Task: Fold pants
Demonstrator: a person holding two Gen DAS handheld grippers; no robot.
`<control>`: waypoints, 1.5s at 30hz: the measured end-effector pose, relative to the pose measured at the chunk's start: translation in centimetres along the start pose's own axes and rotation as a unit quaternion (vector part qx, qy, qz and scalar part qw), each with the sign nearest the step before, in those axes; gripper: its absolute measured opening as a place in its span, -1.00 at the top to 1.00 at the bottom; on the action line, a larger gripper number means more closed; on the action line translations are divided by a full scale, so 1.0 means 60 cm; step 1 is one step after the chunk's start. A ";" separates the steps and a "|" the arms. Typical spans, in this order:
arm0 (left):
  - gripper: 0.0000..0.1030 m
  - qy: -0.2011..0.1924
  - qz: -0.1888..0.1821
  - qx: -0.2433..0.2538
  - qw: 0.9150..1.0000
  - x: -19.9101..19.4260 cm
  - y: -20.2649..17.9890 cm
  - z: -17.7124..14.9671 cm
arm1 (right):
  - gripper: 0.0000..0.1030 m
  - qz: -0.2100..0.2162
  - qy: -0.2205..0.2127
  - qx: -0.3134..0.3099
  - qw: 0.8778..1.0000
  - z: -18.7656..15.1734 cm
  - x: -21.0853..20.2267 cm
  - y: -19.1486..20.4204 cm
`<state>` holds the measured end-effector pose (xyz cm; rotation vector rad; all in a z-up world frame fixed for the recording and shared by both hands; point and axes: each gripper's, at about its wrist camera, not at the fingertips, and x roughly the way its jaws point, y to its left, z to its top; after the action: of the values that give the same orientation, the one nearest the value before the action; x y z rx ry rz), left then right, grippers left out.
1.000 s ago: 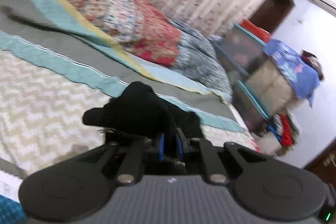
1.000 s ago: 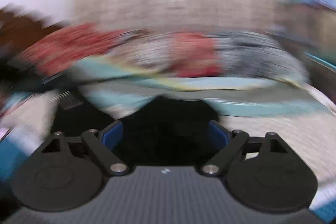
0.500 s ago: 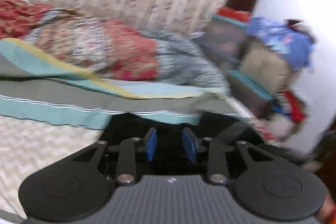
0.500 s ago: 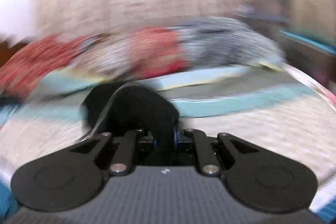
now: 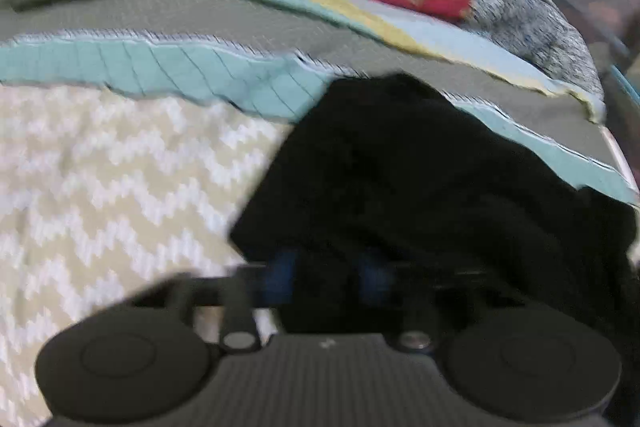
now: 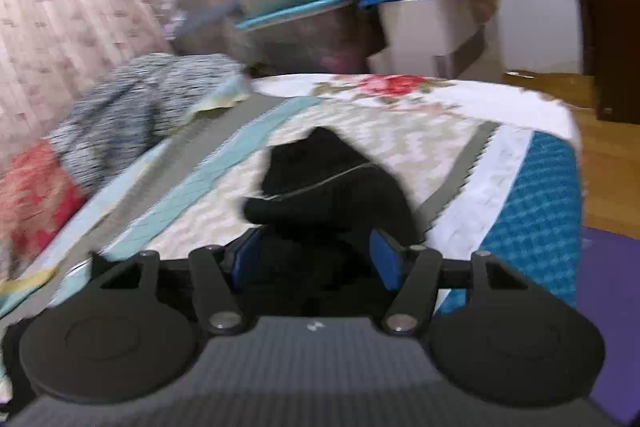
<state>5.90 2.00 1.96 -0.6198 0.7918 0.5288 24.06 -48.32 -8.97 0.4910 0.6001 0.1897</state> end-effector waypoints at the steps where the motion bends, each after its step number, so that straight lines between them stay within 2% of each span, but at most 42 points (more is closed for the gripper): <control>1: 0.83 -0.001 -0.019 -0.022 1.000 -0.007 0.012 0.003 | -0.23 0.016 0.000 -0.004 1.000 -0.009 -0.007 0.014; 2: 0.84 -0.012 -0.039 -0.053 0.998 -0.023 0.031 0.007 | -0.25 0.038 0.004 -0.017 0.999 -0.020 -0.011 0.030; 3: 0.84 -0.025 -0.044 -0.067 0.996 -0.043 0.046 0.016 | -0.25 0.055 0.011 -0.037 0.998 -0.034 -0.015 0.046; 6: 0.84 -0.096 -0.037 -0.085 0.991 -0.129 0.099 0.033 | -0.19 0.093 0.087 -0.091 0.988 -0.073 0.016 0.104; 7: 0.84 -0.110 -0.047 -0.100 0.988 -0.158 0.121 0.036 | 0.29 0.107 0.119 -0.105 0.982 -0.089 0.033 0.126; 8: 0.85 -0.121 -0.056 -0.115 0.984 -0.188 0.148 0.033 | 0.68 0.119 0.137 -0.119 0.976 -0.107 0.041 0.143; 9: 0.85 -0.131 -0.059 -0.127 0.982 -0.218 0.174 0.027 | 0.69 0.128 0.149 -0.132 0.972 -0.130 0.054 0.162; 10: 0.85 -0.143 -0.053 -0.132 0.980 -0.252 0.197 0.016 | 0.94 0.127 0.146 -0.143 0.971 -0.143 0.051 0.183; 11: 0.85 -0.152 -0.046 -0.135 0.978 -0.281 0.216 0.010 | 0.95 0.154 0.151 -0.150 0.965 -0.154 0.042 0.209; 13: 0.85 -0.173 -0.027 -0.151 0.973 -0.342 0.262 -0.016 | 0.95 0.235 0.164 -0.153 0.946 -0.183 -0.011 0.265; 14: 0.85 -0.180 -0.023 -0.169 0.969 -0.368 0.283 -0.028 | 0.95 0.279 0.163 -0.187 0.928 -0.200 -0.054 0.303; 16: 0.85 -0.181 -0.047 -0.239 0.953 -0.413 0.342 -0.056 | 0.95 0.365 0.182 -0.214 0.888 -0.219 -0.121 0.356; 17: 0.85 -0.181 -0.059 -0.270 0.944 -0.430 0.366 -0.069 | 0.95 0.421 0.194 -0.223 0.858 -0.227 -0.154 0.384; 19: 0.85 -0.191 -0.058 -0.284 0.938 -0.455 0.392 -0.082 | 0.95 0.476 0.185 -0.269 0.817 -0.253 -0.204 0.400; 20: 0.85 -0.195 -0.052 -0.283 0.938 -0.463 0.396 -0.085 | 0.93 0.491 0.181 -0.294 0.800 -0.267 -0.219 0.411; 21: 0.85 -0.199 -0.049 -0.281 0.937 -0.473 0.396 -0.089 | 0.92 0.493 0.178 -0.302 0.796 -0.272 -0.223 0.420; 22: 0.85 -0.203 -0.055 -0.283 0.936 -0.480 0.398 -0.089 | 0.87 0.483 0.170 -0.305 0.803 -0.269 -0.219 0.419; 23: 0.85 -0.205 -0.063 -0.283 0.935 -0.484 0.404 -0.090 | 0.81 0.462 0.166 -0.303 0.817 -0.253 -0.210 0.390; 25: 0.85 -0.213 -0.072 -0.278 0.934 -0.490 0.401 -0.088 | 0.80 0.406 0.157 -0.282 0.855 -0.218 -0.177 0.334; 26: 0.85 -0.216 -0.074 -0.274 0.934 -0.491 0.395 -0.082 | 0.79 0.375 0.147 -0.257 0.879 -0.189 -0.165 0.300; 27: 0.85 -0.219 -0.074 -0.269 0.935 -0.505 0.397 -0.102 | 0.67 0.343 0.128 -0.228 0.902 -0.161 -0.159 0.258; 28: 0.85 -0.218 -0.077 -0.268 0.935 -0.504 0.395 -0.101 | 0.30 0.304 0.104 -0.206 0.924 -0.132 -0.156 0.221; 29: 0.85 -0.217 -0.078 -0.268 0.936 -0.502 0.393 -0.101 | 0.06 0.252 0.076 -0.190 0.946 -0.102 -0.154 0.191; 30: 0.85 -0.216 -0.078 -0.266 0.936 -0.504 0.397 -0.108 | -0.20 0.205 0.052 -0.183 0.960 -0.078 -0.149 0.171; 31: 0.85 -0.214 -0.077 -0.266 0.937 -0.499 0.399 -0.107 | -0.23 0.164 0.030 -0.183 0.969 -0.061 -0.136 0.168; 32: 0.85 -0.213 -0.076 -0.268 0.936 -0.497 0.401 -0.110 | -0.26 0.125 0.021 -0.185 0.975 -0.039 -0.107 0.163; 33: 0.85 -0.212 -0.078 -0.269 0.936 -0.492 0.411 -0.111 | -0.29 0.098 0.029 -0.183 0.978 -0.022 -0.073 0.162; 34: 0.85 -0.211 -0.079 -0.270 0.936 -0.490 0.415 -0.110 | -0.35 0.083 0.053 -0.182 0.978 -0.007 -0.032 0.157; 35: 0.85 -0.212 -0.080 -0.271 0.936 -0.488 0.420 -0.110 | -0.32 0.076 0.090 -0.184 0.976 0.000 0.011 0.154; 36: 0.85 -0.213 -0.080 -0.273 0.935 -0.492 0.421 -0.110 | -0.15 0.069 0.133 -0.190 0.970 0.001 0.057 0.154; 37: 0.85 -0.213 -0.080 -0.276 0.934 -0.494 0.424 -0.110 | 0.84 0.060 0.166 -0.186 0.967 -0.003 0.084 0.147; 38: 0.85 -0.213 -0.081 -0.279 0.933 -0.497 0.428 -0.111 | 0.86 0.054 0.189 -0.169 0.966 0.003 0.110 0.144; 39: 0.85 -0.213 -0.081 -0.280 0.933 -0.498 0.435 -0.112 | 0.86 0.069 0.188 -0.140 0.970 0.019 0.119 0.148; 42: 0.85 -0.224 -0.063 -0.283 0.930 -0.521 0.447 -0.118 | 0.86 0.150 0.125 -0.064 0.979 0.080 0.100 0.171; 45: 0.85 -0.251 -0.031 -0.292 0.922 -0.557 0.474 -0.112 | 0.86 0.227 0.070 -0.005 0.971 0.142 0.088 0.208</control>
<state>-35.44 10.65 15.60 -1.0015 0.1111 0.8350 32.93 -39.15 0.69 0.6033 0.6178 0.6667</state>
